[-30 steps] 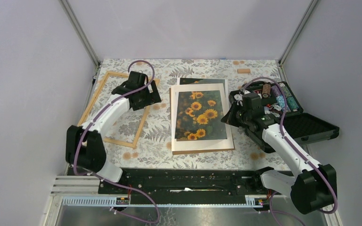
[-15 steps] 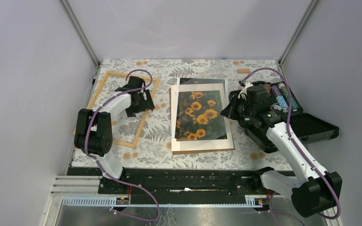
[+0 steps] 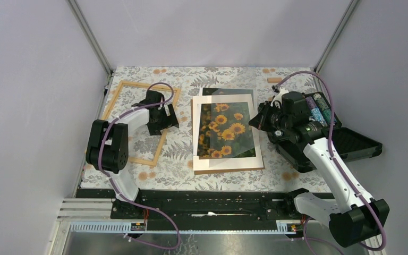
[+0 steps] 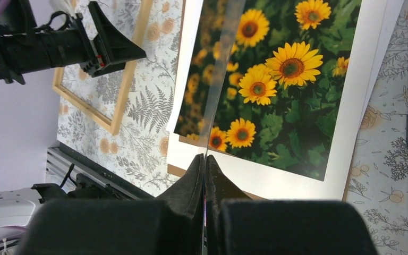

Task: Put the photo into the frame
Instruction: Move the photo frame to the center of the board, then place the photo frame item in the photo frame.

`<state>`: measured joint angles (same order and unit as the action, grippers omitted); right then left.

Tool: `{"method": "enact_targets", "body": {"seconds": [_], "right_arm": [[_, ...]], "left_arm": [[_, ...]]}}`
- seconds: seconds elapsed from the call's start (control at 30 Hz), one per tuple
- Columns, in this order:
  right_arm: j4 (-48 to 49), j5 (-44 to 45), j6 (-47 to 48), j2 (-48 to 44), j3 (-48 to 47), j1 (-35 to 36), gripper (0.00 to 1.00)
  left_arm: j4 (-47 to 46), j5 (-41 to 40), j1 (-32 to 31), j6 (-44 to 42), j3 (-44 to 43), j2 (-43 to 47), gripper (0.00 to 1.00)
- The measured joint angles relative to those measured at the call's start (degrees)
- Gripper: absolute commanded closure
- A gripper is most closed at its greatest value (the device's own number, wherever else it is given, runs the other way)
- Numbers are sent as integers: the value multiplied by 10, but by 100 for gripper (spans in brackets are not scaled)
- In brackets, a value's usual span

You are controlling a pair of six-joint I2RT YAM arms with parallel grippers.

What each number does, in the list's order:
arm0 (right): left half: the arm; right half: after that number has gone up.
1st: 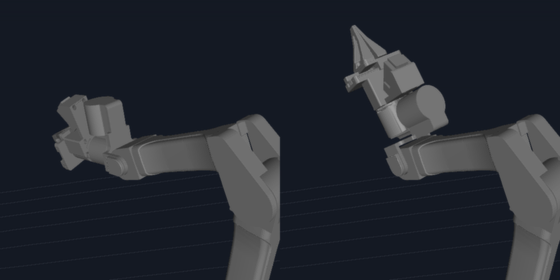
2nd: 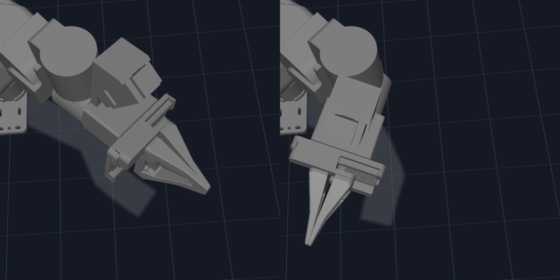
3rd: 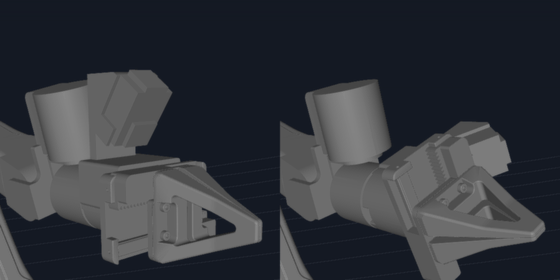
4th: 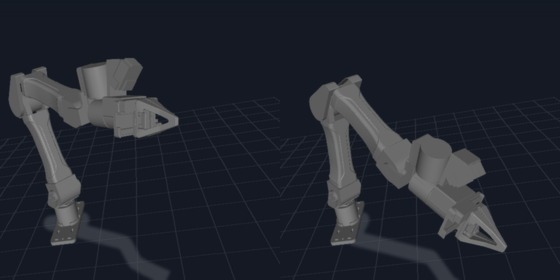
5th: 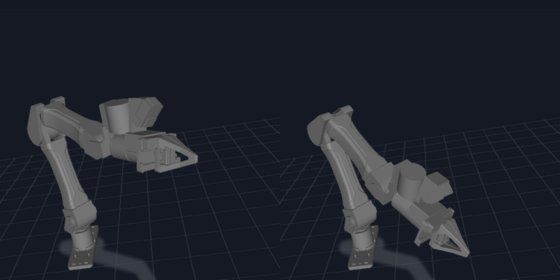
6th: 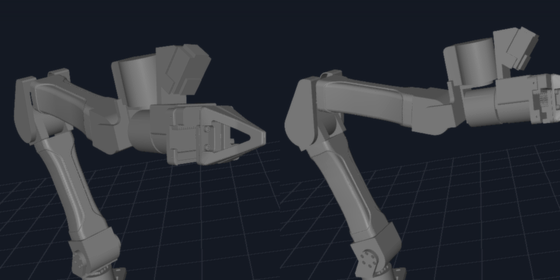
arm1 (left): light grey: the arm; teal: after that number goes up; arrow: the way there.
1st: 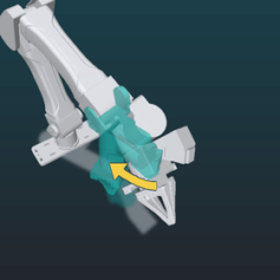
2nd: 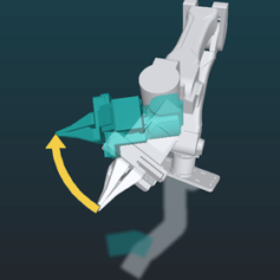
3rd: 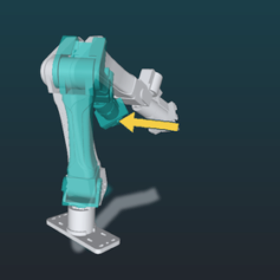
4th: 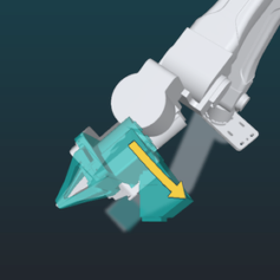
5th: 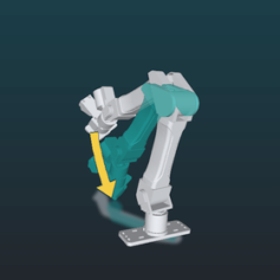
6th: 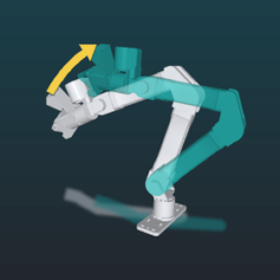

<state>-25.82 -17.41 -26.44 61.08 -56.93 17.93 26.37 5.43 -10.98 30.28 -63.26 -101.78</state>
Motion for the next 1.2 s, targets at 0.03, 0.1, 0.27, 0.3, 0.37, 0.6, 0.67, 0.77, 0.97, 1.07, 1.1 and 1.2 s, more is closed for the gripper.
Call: {"method": "enact_targets", "body": {"seconds": [0.03, 0.1, 0.27, 0.3, 0.37, 0.6, 0.67, 0.77, 0.97, 1.07, 1.1, 1.2], "right_arm": [[-1, -2, -2, 0, -4, 0, 100], [-2, -3, -5, 0, -13, 0, 100], [-5, -12, -10, 0, -34, 0, 100], [-6, -13, -10, 0, -37, 0, 100], [-6, -16, -11, 1, -45, 0, 100], [-6, -32, -13, 25, -71, 0, 100], [-7, -38, -13, 35, -80, 0, 100], [-7, -51, -13, 55, -103, 0, 100], [-3, -88, -32, 110, -177, 1, 100], [-2, -94, -45, 147, -228, 17, 100], [0, -93, -48, 164, -251, 29, 100], [16, -92, -63, 220, -325, 79, 100]], "left_arm": [[-8, 10, 0, 3, 5, 3, 1], [-26, 33, -3, 12, 14, 8, 1], [-59, 77, -38, 34, 27, 12, 1], [-65, 86, -50, 41, 28, 12, 1], [-71, 103, -70, 51, 31, 12, 2], [-53, 125, -92, 61, 28, 12, 1], [-32, 118, -92, 55, 20, 15, 1], [5, 91, -92, 38, 2, 38, 1], [63, 22, -91, 5, -50, 142, 1], [87, 4, -92, -8, -91, 189, 1], [92, 0, -93, -12, -110, 206, 1], [100, -10, -98, -16, -154, 257, 1]]}}
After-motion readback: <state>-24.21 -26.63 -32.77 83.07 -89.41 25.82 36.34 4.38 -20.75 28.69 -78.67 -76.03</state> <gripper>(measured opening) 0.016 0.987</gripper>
